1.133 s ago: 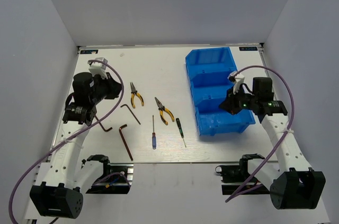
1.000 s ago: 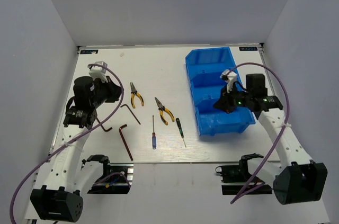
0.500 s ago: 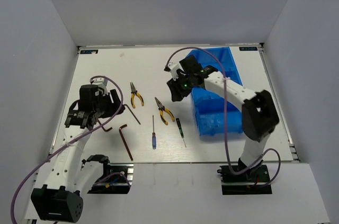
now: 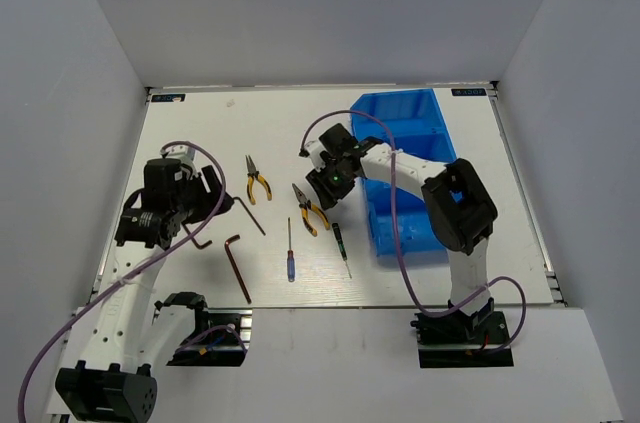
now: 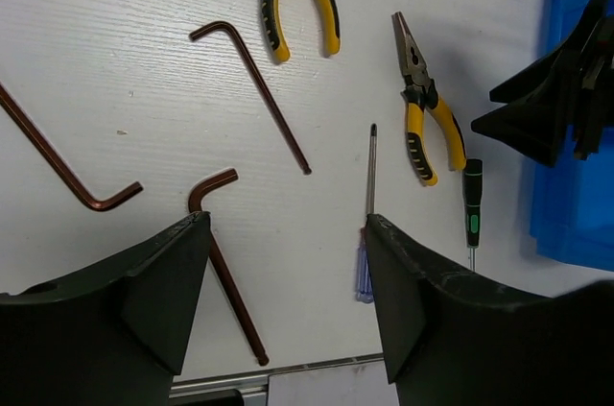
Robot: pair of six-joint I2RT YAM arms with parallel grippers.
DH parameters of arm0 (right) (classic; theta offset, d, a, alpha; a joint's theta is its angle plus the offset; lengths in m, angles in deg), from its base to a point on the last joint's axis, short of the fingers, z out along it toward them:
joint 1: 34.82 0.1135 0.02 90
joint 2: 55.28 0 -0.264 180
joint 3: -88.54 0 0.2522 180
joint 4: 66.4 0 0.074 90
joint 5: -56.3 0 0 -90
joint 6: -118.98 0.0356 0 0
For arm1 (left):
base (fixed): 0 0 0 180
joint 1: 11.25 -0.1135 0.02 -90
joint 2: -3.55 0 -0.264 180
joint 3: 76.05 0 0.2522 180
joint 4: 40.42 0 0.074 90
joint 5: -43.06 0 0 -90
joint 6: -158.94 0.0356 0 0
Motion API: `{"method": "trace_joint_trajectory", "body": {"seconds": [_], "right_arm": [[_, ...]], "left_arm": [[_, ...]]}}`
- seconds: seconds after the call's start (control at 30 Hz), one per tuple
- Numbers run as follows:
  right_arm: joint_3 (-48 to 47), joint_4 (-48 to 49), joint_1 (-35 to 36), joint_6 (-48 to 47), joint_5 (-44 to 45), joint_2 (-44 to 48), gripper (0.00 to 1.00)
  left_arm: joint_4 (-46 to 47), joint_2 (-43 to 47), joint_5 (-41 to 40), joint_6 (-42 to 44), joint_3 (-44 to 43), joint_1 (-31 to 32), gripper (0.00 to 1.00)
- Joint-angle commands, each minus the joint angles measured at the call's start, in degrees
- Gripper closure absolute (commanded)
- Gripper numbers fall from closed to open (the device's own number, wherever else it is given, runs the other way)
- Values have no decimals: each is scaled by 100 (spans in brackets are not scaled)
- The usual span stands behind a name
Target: Sort the tools into containers
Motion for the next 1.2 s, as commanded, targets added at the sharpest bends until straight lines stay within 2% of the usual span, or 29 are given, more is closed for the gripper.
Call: {"method": "trace_joint_trajectory", "body": {"seconds": [0.0, 0.3, 0.33, 0.43, 0.5, 0.53, 0.57, 0.63, 0.7, 0.83, 0.93, 1.0, 1.17], "right_arm": [[-162, 173, 290, 32, 157, 40, 49], [-83, 402, 756, 111, 1141, -408, 49], [-92, 385, 765, 111, 1542, -444, 49], [-136, 332, 774, 164, 1713, -698, 50], [-31, 323, 748, 181, 1678, -760, 60], [-4, 332, 731, 182, 1626, -760, 69], [13, 288, 730, 156, 1582, -804, 89], [84, 218, 695, 199, 1301, -778, 100], [84, 104, 590, 278, 539, -726, 100], [-196, 33, 371, 112, 26, -524, 100], [-1162, -264, 47, -20, 113, -531, 100], [-2240, -441, -60, -55, 201, -628, 100], [-3202, -433, -535, -389, 762, -716, 100]], "left_arm": [[173, -131, 124, -46, -118, -25, 24], [165, -132, 177, 113, -232, -25, 24], [165, -132, 177, 113, -171, -25, 24], [314, -132, 282, 113, -13, -25, 24], [393, -132, 334, 113, 49, -25, 26], [515, -132, 335, 113, 49, -25, 26], [516, -201, 387, 113, 101, -25, 27], [683, -367, 448, 113, 102, -25, 29], [894, -535, 502, 165, 102, -25, 30], [1307, -1045, 607, 218, 163, -25, 30], [1606, -1572, 607, 270, 111, 27, 30], [1798, -1871, 607, 323, 32, 28, 30], [1923, -3099, 423, 578, -346, 159, 32]]}}
